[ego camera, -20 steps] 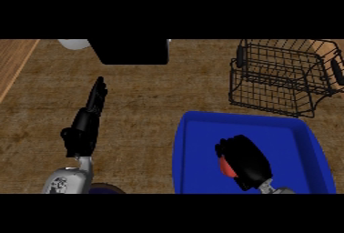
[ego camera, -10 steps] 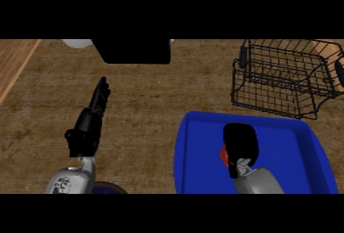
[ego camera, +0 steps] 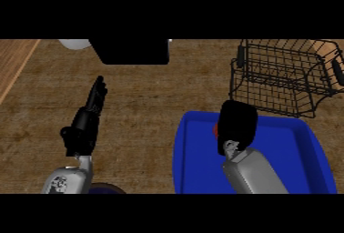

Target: Pick the bell pepper from the tray and place it in the tiered basket

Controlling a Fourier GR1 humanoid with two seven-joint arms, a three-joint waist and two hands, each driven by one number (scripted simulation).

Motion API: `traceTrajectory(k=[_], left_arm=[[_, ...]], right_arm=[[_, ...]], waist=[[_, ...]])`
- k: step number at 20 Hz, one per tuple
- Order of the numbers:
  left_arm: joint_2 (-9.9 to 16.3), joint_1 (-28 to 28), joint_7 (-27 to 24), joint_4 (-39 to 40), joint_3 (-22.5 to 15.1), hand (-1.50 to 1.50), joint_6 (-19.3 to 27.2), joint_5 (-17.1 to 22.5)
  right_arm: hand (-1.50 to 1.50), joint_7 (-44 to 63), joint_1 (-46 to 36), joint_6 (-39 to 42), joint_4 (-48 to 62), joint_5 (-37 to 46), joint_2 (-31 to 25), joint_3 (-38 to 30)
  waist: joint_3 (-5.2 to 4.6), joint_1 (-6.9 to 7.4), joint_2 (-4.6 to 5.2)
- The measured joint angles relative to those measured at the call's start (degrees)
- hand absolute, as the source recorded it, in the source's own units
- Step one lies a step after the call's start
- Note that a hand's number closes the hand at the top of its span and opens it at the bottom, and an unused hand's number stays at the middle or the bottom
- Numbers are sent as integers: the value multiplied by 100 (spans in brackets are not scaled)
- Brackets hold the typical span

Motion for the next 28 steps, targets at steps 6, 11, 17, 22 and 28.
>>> traceTrajectory(k=[6, 11, 17, 22, 28], left_arm=[[-12, -38, 41, 13, 32, 0, 44, -31], [-68, -57, -2, 95, -18, 0, 89, -106], [-94, 100, -30, -28, -77, 0, 56, -99], [-144, 42, 9, 26, -115, 0, 119, -131], [-61, 19, -9, -24, -27, 0, 24, -77]], right_arm=[[150, 169, -714, 674, -1259, 163, -20, -264], [150, 140, -1541, 1435, -1944, 38, -25, -804], [150, 122, -2332, 1949, -2238, -148, -18, -1569], [150, 273, -2902, 1814, -1947, -593, -1, -2305], [150, 69, -3294, 1587, -1071, -482, -317, -2831]], waist=[[-3, -40, -24], [-5, -49, -28], [-4, -9, -23], [0, 21, -3], [0, 30, 15]])
